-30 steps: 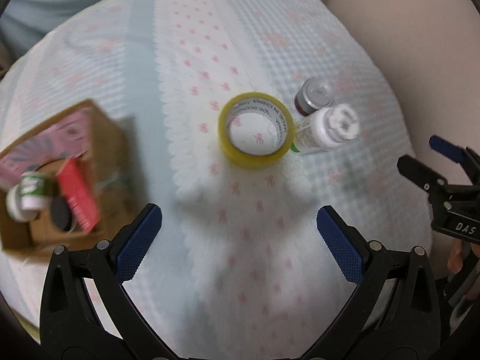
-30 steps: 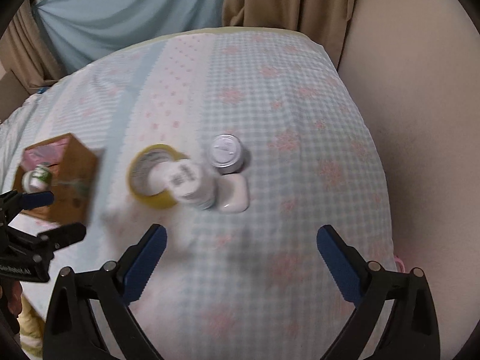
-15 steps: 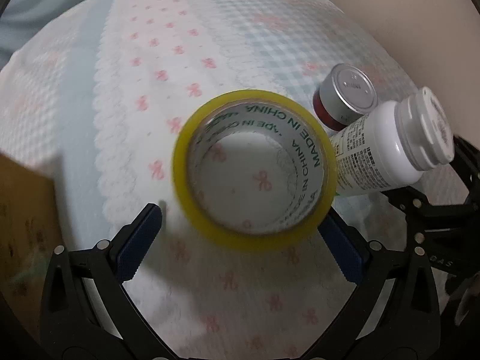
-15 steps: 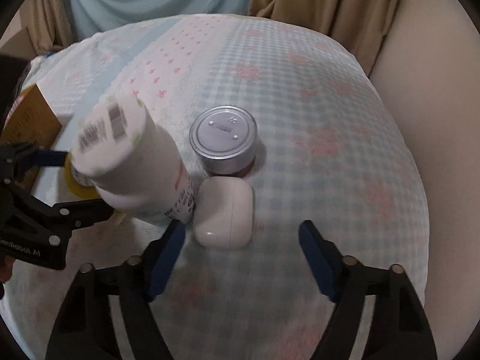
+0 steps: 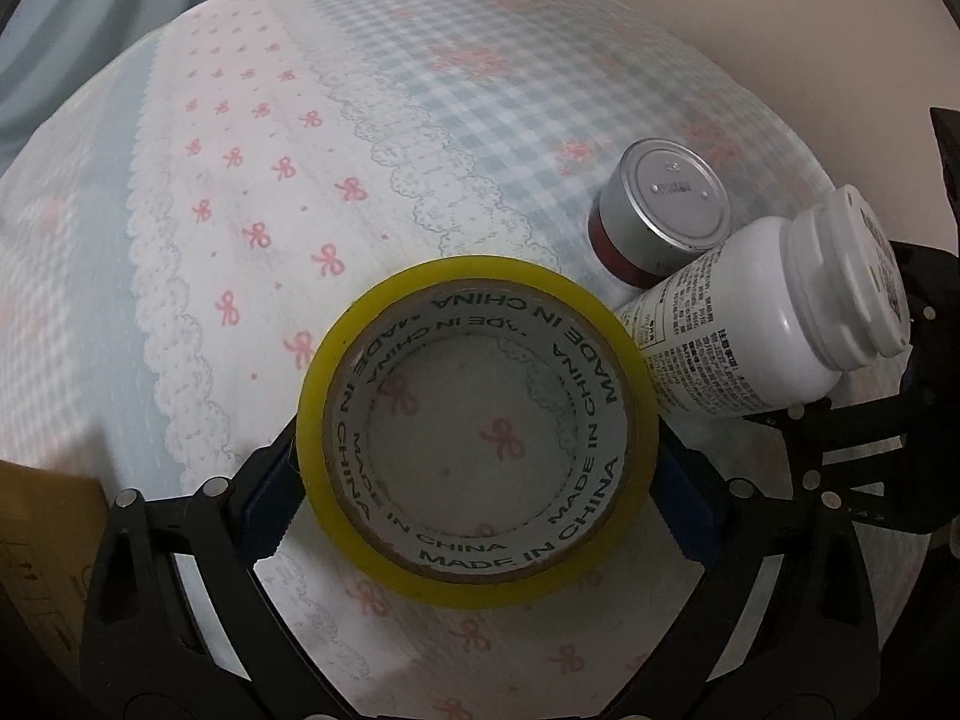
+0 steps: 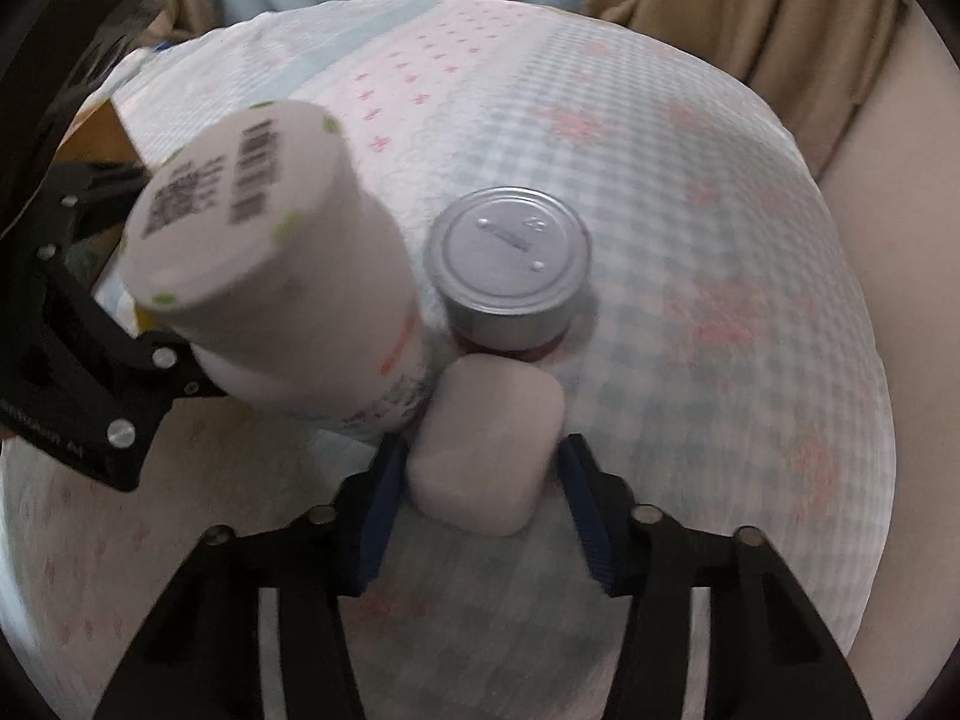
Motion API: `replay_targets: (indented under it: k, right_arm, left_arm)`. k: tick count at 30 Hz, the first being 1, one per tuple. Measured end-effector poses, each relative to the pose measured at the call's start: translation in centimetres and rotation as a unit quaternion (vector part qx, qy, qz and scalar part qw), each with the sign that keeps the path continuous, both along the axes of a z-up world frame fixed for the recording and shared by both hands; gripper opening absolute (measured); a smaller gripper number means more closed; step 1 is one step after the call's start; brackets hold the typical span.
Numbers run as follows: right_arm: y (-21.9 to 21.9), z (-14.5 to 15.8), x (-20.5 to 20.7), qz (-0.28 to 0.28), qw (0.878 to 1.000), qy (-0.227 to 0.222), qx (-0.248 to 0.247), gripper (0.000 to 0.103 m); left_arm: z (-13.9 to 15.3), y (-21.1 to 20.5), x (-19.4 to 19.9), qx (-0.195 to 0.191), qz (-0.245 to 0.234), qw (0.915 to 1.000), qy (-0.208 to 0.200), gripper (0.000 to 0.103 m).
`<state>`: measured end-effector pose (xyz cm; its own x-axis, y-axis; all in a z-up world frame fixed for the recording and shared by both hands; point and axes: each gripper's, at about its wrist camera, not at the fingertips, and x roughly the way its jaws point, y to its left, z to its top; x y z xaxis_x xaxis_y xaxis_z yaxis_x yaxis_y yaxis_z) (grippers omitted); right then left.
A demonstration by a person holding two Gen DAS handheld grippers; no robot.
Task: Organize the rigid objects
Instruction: 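Grasp the yellow tape roll with the left tool while the right tool grasps the white square item, then carry the tape roll over the box with the left tool while the right tool carries the white item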
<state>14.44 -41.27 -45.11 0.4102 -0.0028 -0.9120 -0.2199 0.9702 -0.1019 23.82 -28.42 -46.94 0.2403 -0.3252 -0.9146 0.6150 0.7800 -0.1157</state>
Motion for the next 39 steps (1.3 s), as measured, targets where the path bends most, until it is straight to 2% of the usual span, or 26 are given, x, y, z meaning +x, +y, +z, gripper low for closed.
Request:
replay_targets:
  k: [3, 12, 20, 21, 22, 23, 29, 39]
  right_arm:
    - [0.2, 0.2, 0.1, -0.004, 1.000, 0.004, -0.001, 0.045]
    - [-1.3, 1.5, -0.4, -0.069, 0.997, 0.002, 0.033, 0.045]
    - [-2.0, 4.1, -1.8, -0.108, 0.993, -0.019, 0.041, 0.042]
    - [-2.0, 4.5, -2.1, -0.113, 0.992, -0.022, 0.044, 0.037]
    - [-2.1, 4.8, -2.3, -0.116, 0.992, -0.024, 0.046, 0.022]
    - [-2.1, 5.0, -2.5, -0.121, 0.991, -0.023, 0.046, 0.020]
    - [-2.7, 4.8, -2.7, -0.144, 0.987, -0.035, 0.064, 0.019]
    - [-2.4, 4.2, -0.6, -0.166, 0.983, -0.050, 0.057, 0.019]
  left_arm:
    - [0.1, 0.3, 0.1, -0.008, 0.006, 0.9999, 0.005, 0.098]
    - [1.3, 2.5, -1.3, -0.013, 0.032, 0.9993, 0.014, 0.098]
    - [4.4, 5.4, -1.9, -0.036, 0.080, 0.9961, 0.008, 0.098]
    - [4.9, 5.7, -2.1, -0.039, 0.084, 0.9957, 0.004, 0.098]
    - [5.4, 5.9, -2.2, -0.042, 0.087, 0.9954, 0.001, 0.098]
    - [5.9, 6.3, -2.4, -0.045, 0.089, 0.9950, -0.003, 0.098]
    - [7.5, 7.8, -3.6, -0.057, 0.101, 0.9931, -0.021, 0.098]
    - [7.8, 9.2, -5.4, -0.067, 0.111, 0.9914, -0.015, 0.098]
